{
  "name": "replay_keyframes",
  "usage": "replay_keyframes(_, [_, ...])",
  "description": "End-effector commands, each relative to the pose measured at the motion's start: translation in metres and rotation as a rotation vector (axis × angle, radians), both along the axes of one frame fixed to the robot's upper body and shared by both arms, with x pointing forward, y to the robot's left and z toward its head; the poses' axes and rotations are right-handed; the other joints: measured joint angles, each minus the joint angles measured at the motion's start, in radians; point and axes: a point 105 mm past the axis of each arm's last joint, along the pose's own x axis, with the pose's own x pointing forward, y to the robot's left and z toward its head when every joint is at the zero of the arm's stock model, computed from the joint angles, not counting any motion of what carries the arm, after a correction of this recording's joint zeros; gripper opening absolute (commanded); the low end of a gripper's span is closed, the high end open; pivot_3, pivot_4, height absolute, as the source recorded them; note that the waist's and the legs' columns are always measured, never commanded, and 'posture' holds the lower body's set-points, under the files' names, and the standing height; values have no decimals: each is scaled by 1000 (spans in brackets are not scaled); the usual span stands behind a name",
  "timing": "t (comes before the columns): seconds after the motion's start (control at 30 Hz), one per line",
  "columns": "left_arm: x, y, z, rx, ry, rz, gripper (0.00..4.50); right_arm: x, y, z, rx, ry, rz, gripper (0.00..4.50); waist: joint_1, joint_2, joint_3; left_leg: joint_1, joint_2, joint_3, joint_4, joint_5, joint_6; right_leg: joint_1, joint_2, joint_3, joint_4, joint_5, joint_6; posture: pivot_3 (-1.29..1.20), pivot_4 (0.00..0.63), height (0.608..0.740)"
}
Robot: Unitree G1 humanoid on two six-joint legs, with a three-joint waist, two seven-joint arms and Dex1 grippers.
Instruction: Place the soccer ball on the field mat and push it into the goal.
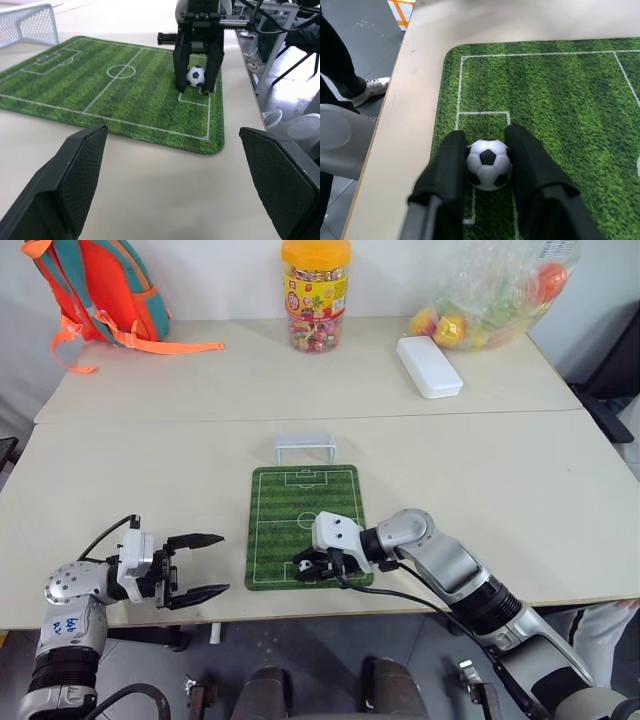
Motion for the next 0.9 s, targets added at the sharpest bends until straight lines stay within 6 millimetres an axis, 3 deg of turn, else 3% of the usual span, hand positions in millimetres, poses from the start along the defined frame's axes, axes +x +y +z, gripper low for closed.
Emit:
replay_keyframes(0.03, [0, 4, 7, 8, -24, -6, 4500, 0, -2, 2, 8, -16, 4, 2398, 0, 0, 0, 0, 0, 0, 0, 0, 0, 0, 0, 0, 0, 0, 0, 0, 150, 740])
replay_keyframes(0.2, [2, 3, 7, 6, -25, -4, 4500, 0, -4, 5, 8, -29, 5, 2398, 0, 0, 0, 0, 0, 0, 0, 0, 0, 0, 0, 0, 0, 0, 0, 0, 150, 740])
replay_keyframes(0.73, [13, 1, 10, -3, -40, -5, 4500, -12, 6, 61, 97, -137, 88, 2398, 1, 0, 0, 0, 0, 0, 0, 0, 0, 0, 0, 0, 0, 0, 0, 0, 150, 740])
replay_keyframes(0.83, [14, 1, 10, -2, -41, -6, 4500, -14, 7, 66, 131, -147, 72, 1737, 1, 0, 0, 0, 0, 0, 0, 0, 0, 0, 0, 0, 0, 0, 0, 0, 150, 740])
replay_keyframes(0.9, [13, 1, 10, -5, -42, -10, 4500, -28, 8, 54, 127, -106, 83, 1093, 1, 0, 0, 0, 0, 0, 0, 0, 0, 0, 0, 0, 0, 0, 0, 0, 150, 740])
